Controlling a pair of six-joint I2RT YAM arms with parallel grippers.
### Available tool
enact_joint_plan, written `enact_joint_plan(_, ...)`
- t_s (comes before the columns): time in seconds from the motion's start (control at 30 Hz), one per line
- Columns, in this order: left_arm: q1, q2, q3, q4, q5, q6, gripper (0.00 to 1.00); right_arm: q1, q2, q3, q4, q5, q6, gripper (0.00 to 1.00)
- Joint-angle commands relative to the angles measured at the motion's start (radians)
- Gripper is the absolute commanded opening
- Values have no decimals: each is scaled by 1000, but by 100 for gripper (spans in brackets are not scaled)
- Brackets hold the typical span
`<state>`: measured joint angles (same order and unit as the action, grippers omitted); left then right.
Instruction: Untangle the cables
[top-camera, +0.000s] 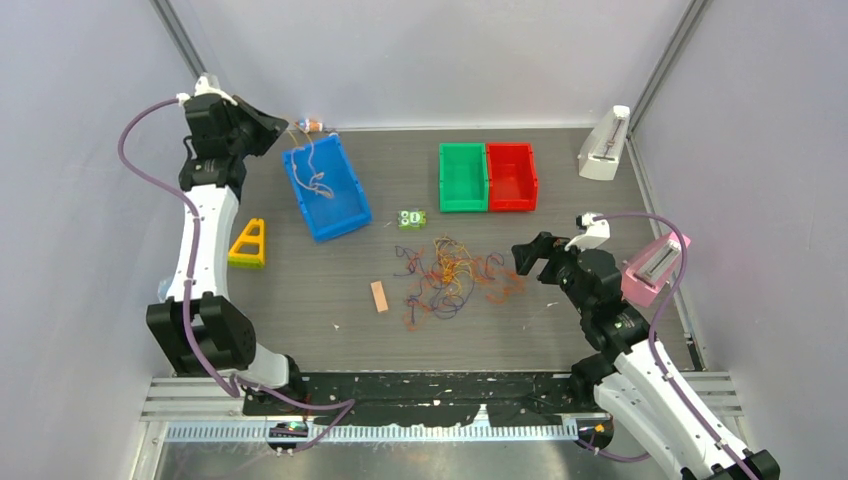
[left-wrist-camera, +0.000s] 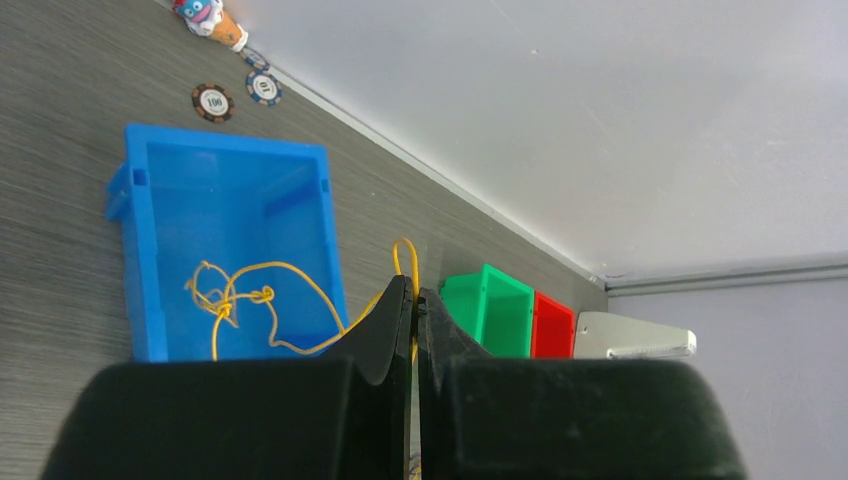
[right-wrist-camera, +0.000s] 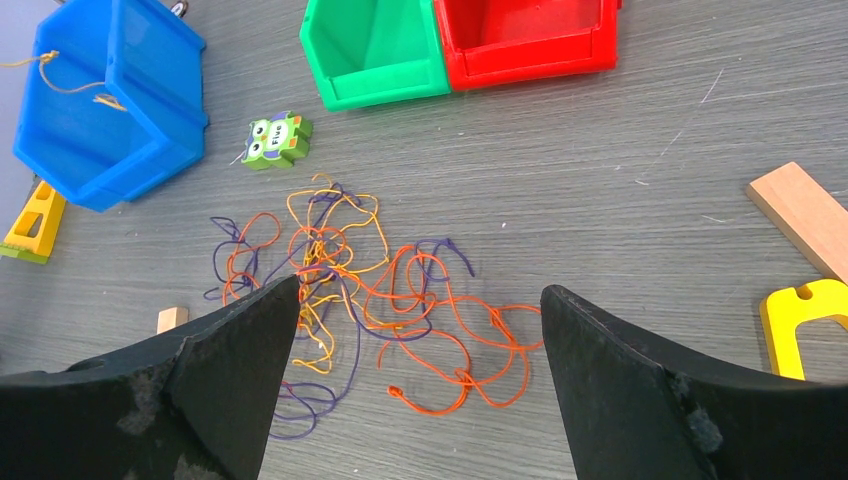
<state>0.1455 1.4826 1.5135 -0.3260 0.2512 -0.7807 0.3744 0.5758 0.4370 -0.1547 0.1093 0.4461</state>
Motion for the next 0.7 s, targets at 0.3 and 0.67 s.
enact_joint_plan(0.3,-54,98,-100,76,-123,15,51,-3,5,24,-36,7,-8,95)
enact_joint_plan(0.67,-195,-99,-107,-174,-224,210,100,-3,278,89,-190,61,17,92)
